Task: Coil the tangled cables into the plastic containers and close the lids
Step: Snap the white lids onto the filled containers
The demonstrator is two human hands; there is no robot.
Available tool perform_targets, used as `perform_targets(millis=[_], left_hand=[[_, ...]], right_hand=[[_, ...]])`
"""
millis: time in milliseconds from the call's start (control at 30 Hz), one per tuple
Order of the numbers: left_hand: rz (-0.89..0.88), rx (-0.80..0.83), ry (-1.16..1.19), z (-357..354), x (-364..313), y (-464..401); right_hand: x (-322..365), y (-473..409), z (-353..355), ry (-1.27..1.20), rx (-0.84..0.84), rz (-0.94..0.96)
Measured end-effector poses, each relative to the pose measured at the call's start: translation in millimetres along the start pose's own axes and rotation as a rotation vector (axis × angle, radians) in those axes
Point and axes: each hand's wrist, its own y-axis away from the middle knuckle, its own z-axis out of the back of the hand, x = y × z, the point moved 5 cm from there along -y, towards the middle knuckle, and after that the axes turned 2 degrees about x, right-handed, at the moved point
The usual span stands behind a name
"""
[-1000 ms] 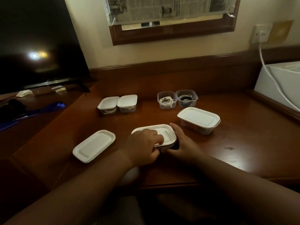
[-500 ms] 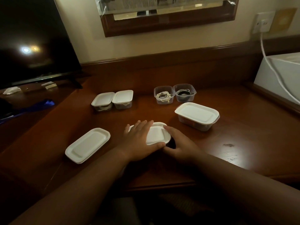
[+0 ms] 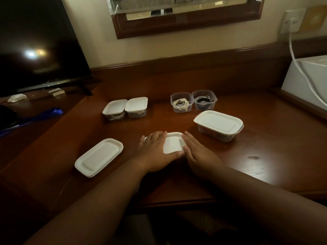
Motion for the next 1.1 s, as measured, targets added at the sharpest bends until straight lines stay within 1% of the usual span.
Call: perform_targets(millis=[100, 200, 233, 267, 333, 400, 533, 600, 667, 767, 833, 900, 1100], left_hand=[[-0.005, -0.028, 0.087, 2, 2, 2], [-0.007, -0.045, 0.380, 9, 9, 11], [-0.023, -0.063, 0.432, 11, 13, 14], [-0.060, -0.070, 0.397, 10, 15, 17], [-0.183, -0.100, 0.221, 7, 15, 23], [-0.290, -0.129, 0.131, 5, 14, 28], [-0.383, -0.121, -0.012, 6, 20, 20], [-0.383, -0.114, -0.067, 9, 24, 11], [-0.359, -0.116, -0.098, 12, 29, 1], [-0.316, -0.164, -0.138, 13, 33, -14], [-0.290, -0.216, -0.156, 14, 34, -27], [-0.254, -0.266, -0.152, 14, 37, -42], [-0.152, -0.314, -0.176, 17, 41, -101]], right_hand=[[3, -2, 4, 0.087, 0.042, -0.014], [6, -11, 14, 0.231, 0.106, -0.012], [7, -16, 18, 0.272, 0.131, -0.009], [7, -21, 22, 0.315, 0.157, -0.005], [5, -33, 29, 0.402, 0.200, 0.001], [6, -46, 37, 0.486, 0.222, -0.008], [16, -69, 47, 0.684, 0.188, 0.011], [17, -80, 46, 0.725, 0.166, 0.026], [13, -92, 44, 0.701, 0.148, 0.004], [1, -103, 45, 0.548, 0.080, -0.048], [-9, -106, 48, 0.504, 0.032, -0.038], [-20, -108, 52, 0.537, 0.003, -0.040], [-64, -125, 78, 0.643, -0.058, -0.176]])
